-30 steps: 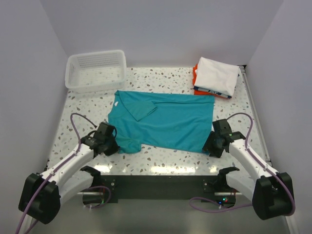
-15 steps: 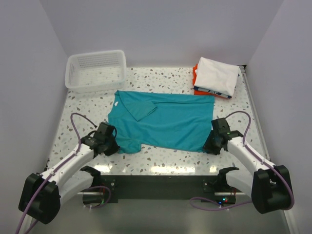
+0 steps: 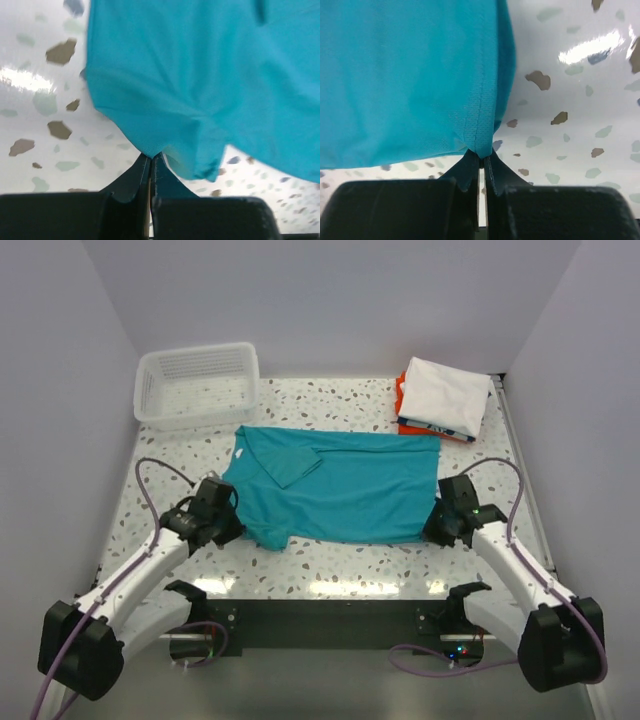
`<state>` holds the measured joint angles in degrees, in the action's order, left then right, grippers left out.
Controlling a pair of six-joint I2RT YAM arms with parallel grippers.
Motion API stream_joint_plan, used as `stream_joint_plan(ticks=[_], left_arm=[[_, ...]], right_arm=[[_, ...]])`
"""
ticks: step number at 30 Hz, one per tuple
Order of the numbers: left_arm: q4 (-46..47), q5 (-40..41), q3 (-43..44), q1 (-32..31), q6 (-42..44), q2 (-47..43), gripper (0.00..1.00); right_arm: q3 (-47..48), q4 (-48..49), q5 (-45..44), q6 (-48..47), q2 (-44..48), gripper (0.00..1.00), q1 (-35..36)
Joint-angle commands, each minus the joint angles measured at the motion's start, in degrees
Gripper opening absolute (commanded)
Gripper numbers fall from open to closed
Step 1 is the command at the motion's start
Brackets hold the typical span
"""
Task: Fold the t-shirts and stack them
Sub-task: Flatten the tshirt out
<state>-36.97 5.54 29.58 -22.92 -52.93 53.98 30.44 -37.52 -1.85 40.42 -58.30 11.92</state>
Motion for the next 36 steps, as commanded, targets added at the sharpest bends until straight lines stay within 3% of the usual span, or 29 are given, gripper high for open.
stream_joint_plan(ticks=[1,7,16,22,31,36], left_arm=[[0.4,4.8,11.2,-0.1,0.6,-2.0,0.00],[-2.8,13.1,27.9,-0.1,1.6,-3.1,0.00],[-1.9,17.9,48.7,-0.1,9.1,-5.2,0.00],[0.1,13.1,61.8,-0.1,15.7,-4.7,0.00],[-7.0,7.3,85.7,-0.1,19.6,-2.4,0.00],[-7.5,3.6,91.6,-0.1,19.8,-3.6,0.00]], right_arm=[[11.0,-3.9,-2.9,-3.2,4.3,0.00,-0.1],[23.9,-6.5,-9.7,-5.9,9.5,0.00,-0.1],[40.8,-9.4,-10.9,-7.5,13.4,0.00,-0.1],[51.9,-13.6,-6.2,-10.0,13.6,0.00,-0.1],[68.9,-20.8,2.9,-10.5,15.3,0.00,-0.1],[78.0,-25.5,6.1,-11.2,15.3,0.00,-0.1]])
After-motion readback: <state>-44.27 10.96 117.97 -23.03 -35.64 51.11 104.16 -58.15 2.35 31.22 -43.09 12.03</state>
